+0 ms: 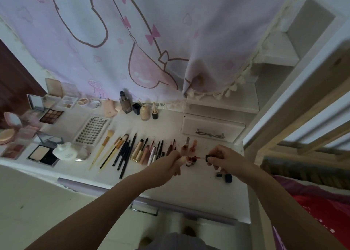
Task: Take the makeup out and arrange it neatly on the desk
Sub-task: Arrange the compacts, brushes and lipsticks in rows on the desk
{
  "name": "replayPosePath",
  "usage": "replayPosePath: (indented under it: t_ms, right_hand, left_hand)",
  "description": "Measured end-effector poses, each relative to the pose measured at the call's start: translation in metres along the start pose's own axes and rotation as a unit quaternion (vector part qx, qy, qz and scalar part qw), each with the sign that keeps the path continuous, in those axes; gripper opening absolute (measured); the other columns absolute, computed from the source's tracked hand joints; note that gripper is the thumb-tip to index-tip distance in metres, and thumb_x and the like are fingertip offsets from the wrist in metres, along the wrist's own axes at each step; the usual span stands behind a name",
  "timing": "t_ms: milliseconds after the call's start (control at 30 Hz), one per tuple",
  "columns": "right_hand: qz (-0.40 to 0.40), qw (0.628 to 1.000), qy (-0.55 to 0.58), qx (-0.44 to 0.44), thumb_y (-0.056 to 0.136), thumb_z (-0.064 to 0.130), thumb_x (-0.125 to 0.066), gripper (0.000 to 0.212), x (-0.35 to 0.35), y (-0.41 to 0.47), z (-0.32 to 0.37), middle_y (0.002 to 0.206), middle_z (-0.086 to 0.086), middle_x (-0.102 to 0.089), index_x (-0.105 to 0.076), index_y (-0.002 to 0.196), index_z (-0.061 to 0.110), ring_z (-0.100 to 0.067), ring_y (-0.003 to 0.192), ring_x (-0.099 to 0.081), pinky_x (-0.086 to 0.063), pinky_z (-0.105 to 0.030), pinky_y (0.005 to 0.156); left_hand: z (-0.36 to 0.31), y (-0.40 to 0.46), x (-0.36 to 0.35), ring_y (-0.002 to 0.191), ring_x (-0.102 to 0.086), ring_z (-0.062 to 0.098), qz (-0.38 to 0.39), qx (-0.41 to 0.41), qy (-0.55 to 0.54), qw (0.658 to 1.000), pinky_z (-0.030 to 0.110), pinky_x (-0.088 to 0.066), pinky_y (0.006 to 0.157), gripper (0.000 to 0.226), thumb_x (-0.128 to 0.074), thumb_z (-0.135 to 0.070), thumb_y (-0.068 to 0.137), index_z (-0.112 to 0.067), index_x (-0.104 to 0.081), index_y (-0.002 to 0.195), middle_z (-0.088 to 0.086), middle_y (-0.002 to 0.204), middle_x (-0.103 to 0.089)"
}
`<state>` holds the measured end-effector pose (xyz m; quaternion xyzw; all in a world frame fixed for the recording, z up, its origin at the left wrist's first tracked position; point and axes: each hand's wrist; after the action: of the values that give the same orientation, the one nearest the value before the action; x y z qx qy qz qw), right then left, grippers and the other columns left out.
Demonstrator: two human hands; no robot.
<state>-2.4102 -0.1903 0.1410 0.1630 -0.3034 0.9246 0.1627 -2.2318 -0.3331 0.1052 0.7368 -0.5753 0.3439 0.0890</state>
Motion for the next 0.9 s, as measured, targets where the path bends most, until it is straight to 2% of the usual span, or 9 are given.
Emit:
replayPosePath:
  t_ms: [133,200,267,333,433,567,667,733,900]
  right_hand:
    - [-0.001,0.977,0.199,-0.075,0.092,0.011,-0.057,0.017,-0.007,-0.002,-0.028,0.097,-0.004,-0.070,-0.054,0.109,0.010,-0.013,0.079,-0.062,-0.050,-0.024,0.062]
    - [-0.005,0.970,0.225,-0.093,0.095,0.013,-0.053,0.017,-0.022,-0.002,-0.044,0.100,-0.003,-0.069,-0.055,0.112,0.015,-0.014,0.084,-0.062,-0.051,-0.026,0.065]
    - [-0.021,0.960,0.257,-0.111,0.098,0.016,-0.047,0.019,-0.040,-0.001,-0.057,0.101,-0.004,-0.068,-0.058,0.113,0.013,-0.015,0.086,-0.062,-0.050,-0.027,0.066]
    - [-0.037,0.939,0.313,-0.135,0.100,0.017,-0.042,0.020,-0.056,0.003,-0.065,0.098,-0.006,-0.068,-0.058,0.109,0.009,-0.018,0.086,-0.063,-0.050,-0.029,0.066]
    - [-0.060,0.930,0.336,-0.140,0.102,0.020,-0.038,0.019,-0.073,0.011,-0.071,0.098,-0.006,-0.070,-0.052,0.106,0.009,-0.017,0.087,-0.065,-0.051,-0.029,0.065]
    - [-0.118,0.963,0.222,-0.092,0.098,0.022,-0.047,0.012,-0.094,0.028,-0.082,0.107,-0.004,-0.066,-0.048,0.106,0.013,-0.012,0.093,-0.061,-0.053,-0.030,0.074]
    - [-0.177,0.983,0.026,-0.032,0.094,0.024,-0.055,0.013,-0.104,0.038,-0.083,0.101,0.003,-0.054,-0.053,0.105,0.019,-0.012,0.087,-0.054,-0.042,-0.017,0.071]
    - [-0.200,0.979,-0.028,-0.001,0.093,0.019,-0.055,0.018,-0.110,0.045,-0.080,0.105,0.000,-0.046,-0.053,0.111,0.014,-0.008,0.080,-0.048,-0.036,-0.010,0.067]
    - [-0.204,0.975,-0.084,0.023,0.094,0.013,-0.053,0.021,-0.125,0.058,-0.078,0.112,-0.010,-0.050,-0.052,0.112,0.004,-0.023,0.086,-0.055,-0.045,-0.027,0.074]
  left_hand:
    - [0.016,-0.004,-0.016,0.085,-0.065,0.005,-0.035,0.057,-0.131,0.989,0.018,-0.050,0.078,0.023,-0.036,-0.033,0.100,-0.013,-0.046,0.106,-0.002,0.091,-0.067]
    - [0.025,-0.003,-0.029,0.089,-0.064,0.006,-0.067,0.085,-0.168,0.980,0.021,-0.052,0.081,0.017,-0.041,-0.031,0.099,-0.016,-0.047,0.104,-0.004,0.093,-0.067]
    - [0.031,-0.002,-0.042,0.085,-0.063,0.008,-0.110,0.102,-0.155,0.977,0.023,-0.052,0.078,0.011,-0.046,-0.030,0.097,-0.019,-0.049,0.098,-0.008,0.088,-0.064]
    - [0.035,0.001,-0.052,0.076,-0.057,0.007,-0.148,0.103,-0.111,0.977,0.014,-0.046,0.069,0.011,-0.051,-0.029,0.095,-0.018,-0.053,0.093,-0.006,0.082,-0.058]
    - [0.035,0.008,-0.063,0.078,-0.054,0.010,-0.167,0.107,-0.055,0.979,0.015,-0.044,0.069,0.016,-0.053,-0.032,0.093,-0.017,-0.056,0.097,-0.002,0.089,-0.056]
    - [0.034,0.020,-0.072,0.086,-0.053,0.012,-0.203,0.111,0.020,0.973,0.024,-0.045,0.079,0.020,-0.054,-0.032,0.093,-0.016,-0.057,0.104,-0.004,0.097,-0.056]
    - [0.037,0.026,-0.076,0.092,-0.052,0.012,-0.227,0.092,0.091,0.965,0.025,-0.038,0.085,0.019,-0.053,-0.033,0.092,-0.020,-0.056,0.105,-0.005,0.101,-0.059]
    - [0.041,0.028,-0.078,0.100,-0.051,0.013,-0.231,0.090,0.132,0.960,0.025,-0.032,0.087,0.021,-0.049,-0.035,0.094,-0.021,-0.055,0.108,-0.005,0.106,-0.059]
    - [0.046,0.034,-0.080,0.102,-0.054,0.022,-0.214,0.068,0.202,0.953,0.032,-0.036,0.084,0.022,-0.055,-0.031,0.090,-0.017,-0.058,0.106,0.001,0.104,-0.061]
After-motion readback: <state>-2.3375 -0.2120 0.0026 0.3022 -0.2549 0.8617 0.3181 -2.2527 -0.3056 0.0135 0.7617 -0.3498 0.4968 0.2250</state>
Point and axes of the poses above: each hand's wrist, its own y-axis towards the middle knuckle, its own x-axis out of the back of the hand, z = x × y
